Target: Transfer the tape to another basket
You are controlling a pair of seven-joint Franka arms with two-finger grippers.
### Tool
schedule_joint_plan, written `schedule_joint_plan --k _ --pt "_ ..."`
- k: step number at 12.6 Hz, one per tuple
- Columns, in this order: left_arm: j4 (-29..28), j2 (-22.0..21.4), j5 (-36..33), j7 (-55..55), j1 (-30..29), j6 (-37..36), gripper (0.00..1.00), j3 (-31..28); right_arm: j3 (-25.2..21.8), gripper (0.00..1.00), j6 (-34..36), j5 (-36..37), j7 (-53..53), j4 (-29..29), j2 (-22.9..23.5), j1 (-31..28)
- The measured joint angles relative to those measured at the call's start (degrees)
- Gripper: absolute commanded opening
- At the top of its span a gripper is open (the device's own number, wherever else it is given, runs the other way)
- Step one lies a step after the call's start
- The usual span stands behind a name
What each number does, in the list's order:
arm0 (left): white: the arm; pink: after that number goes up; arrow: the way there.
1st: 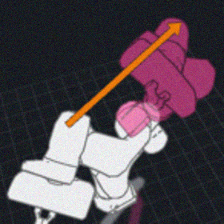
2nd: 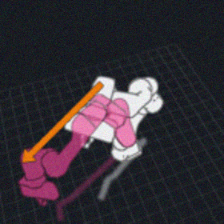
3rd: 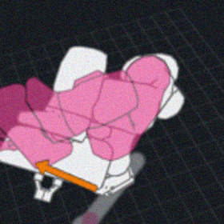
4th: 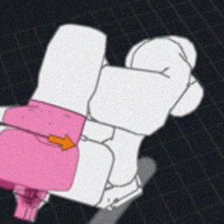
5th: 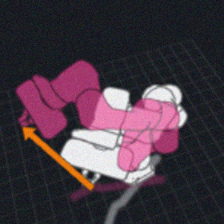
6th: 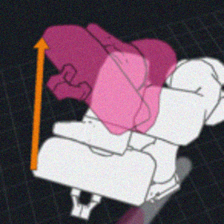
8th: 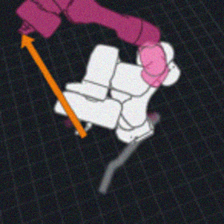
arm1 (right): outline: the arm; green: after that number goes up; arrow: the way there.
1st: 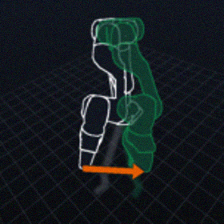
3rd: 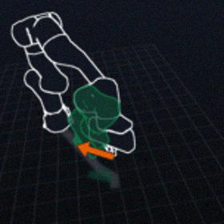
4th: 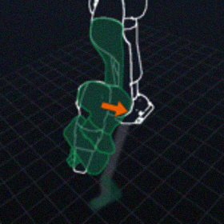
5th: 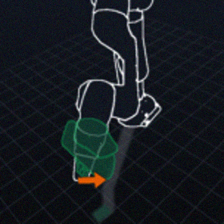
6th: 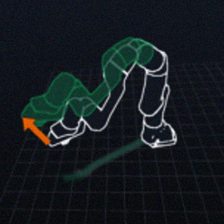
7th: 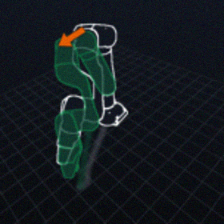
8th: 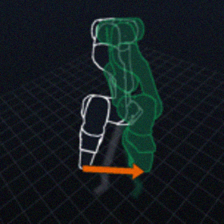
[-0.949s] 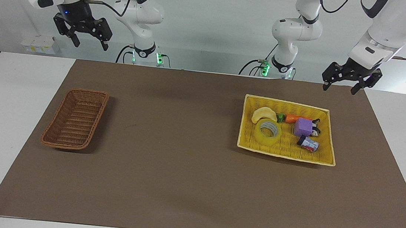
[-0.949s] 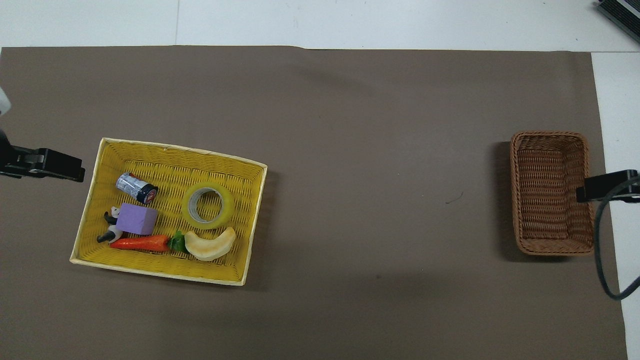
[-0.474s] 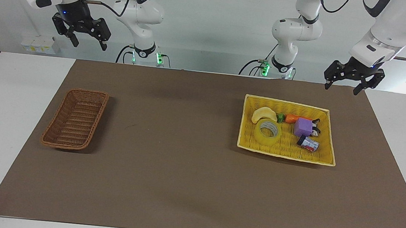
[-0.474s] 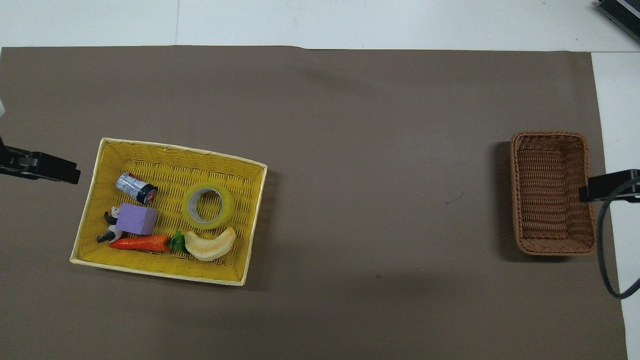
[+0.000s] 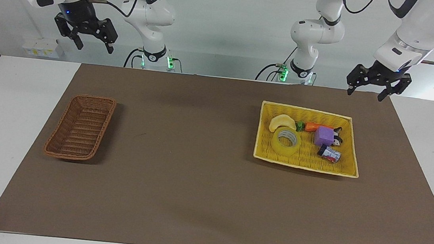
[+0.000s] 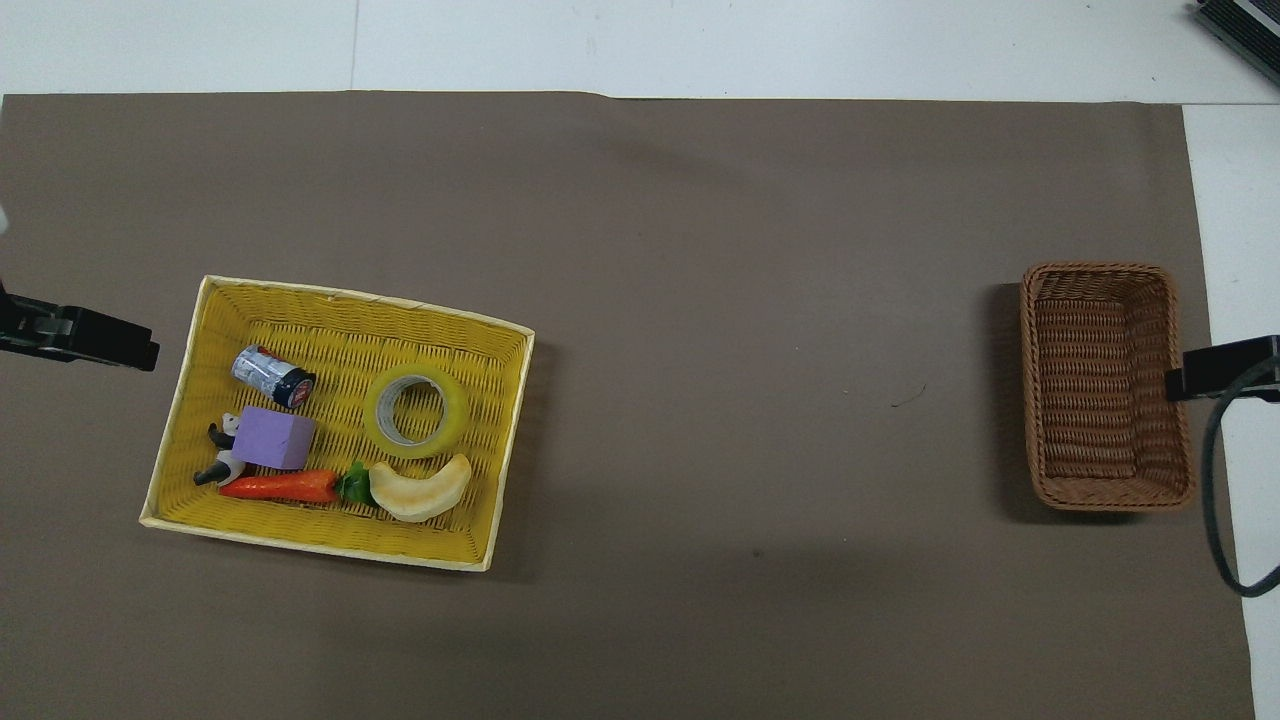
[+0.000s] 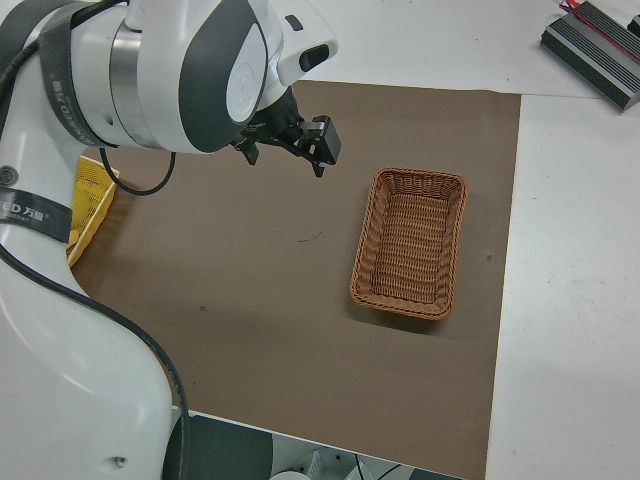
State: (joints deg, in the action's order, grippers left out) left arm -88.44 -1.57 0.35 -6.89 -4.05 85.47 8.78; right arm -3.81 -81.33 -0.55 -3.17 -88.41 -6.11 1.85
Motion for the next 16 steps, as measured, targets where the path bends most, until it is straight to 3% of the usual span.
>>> schedule_joint_plan --k 16 --pt "-2.5 -0.9 0.1 0.0 0.0 0.5 1.0 0.0 0.0 1.0 0.4 0.0 0.0 -0.2 0.1 0.0"
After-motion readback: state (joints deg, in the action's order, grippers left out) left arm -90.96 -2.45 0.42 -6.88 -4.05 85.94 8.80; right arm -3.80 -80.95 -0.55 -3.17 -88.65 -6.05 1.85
